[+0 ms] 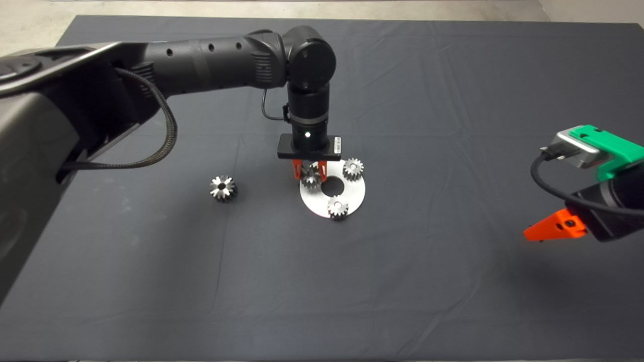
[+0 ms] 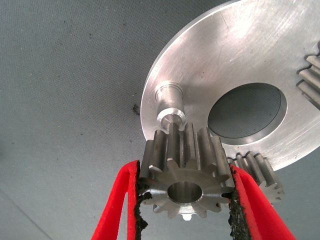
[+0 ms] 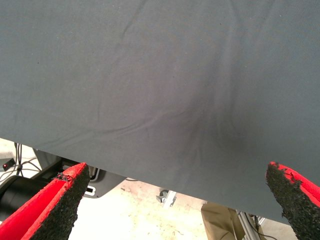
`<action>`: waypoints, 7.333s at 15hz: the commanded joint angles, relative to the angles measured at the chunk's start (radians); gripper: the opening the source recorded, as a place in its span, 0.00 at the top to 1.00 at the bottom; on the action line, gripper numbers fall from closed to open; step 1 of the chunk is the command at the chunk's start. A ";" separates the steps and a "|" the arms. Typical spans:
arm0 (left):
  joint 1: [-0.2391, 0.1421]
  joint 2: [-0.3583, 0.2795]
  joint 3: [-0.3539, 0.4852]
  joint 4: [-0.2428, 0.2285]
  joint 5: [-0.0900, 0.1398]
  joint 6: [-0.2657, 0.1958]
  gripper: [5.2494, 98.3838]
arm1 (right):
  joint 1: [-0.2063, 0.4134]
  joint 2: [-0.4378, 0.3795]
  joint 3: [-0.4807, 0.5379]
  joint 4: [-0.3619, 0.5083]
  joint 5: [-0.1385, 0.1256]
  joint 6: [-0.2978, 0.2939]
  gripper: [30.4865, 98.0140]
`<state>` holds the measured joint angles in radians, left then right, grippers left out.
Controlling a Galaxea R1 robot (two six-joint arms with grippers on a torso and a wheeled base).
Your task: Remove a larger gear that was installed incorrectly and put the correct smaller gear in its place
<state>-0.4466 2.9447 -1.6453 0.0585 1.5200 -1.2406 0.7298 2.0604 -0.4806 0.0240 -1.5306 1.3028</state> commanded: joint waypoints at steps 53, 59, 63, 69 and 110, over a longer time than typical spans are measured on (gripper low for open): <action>0.011 -0.002 0.058 0.113 0.060 -0.014 0.67 | 0.048 0.019 -0.016 0.039 -0.089 0.004 0.07; -0.026 -0.003 0.089 0.075 0.060 -0.013 0.58 | 0.050 0.011 -0.021 0.039 -0.089 0.004 0.07; -0.067 -0.012 0.098 0.061 0.063 -0.013 0.51 | 0.051 0.009 -0.033 0.036 -0.089 0.004 0.07; -0.216 -0.084 0.182 0.017 0.075 -0.017 0.43 | 0.098 0.014 -0.066 0.033 -0.091 0.003 0.07; -0.380 -0.324 1.046 -0.086 0.066 -0.637 0.27 | 0.105 0.209 0.128 -0.075 -0.055 0.329 0.07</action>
<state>-0.8038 2.5938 -0.5930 -0.0153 1.5260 -1.8737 0.8091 2.2740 -0.3572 -0.0187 -1.5321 1.6245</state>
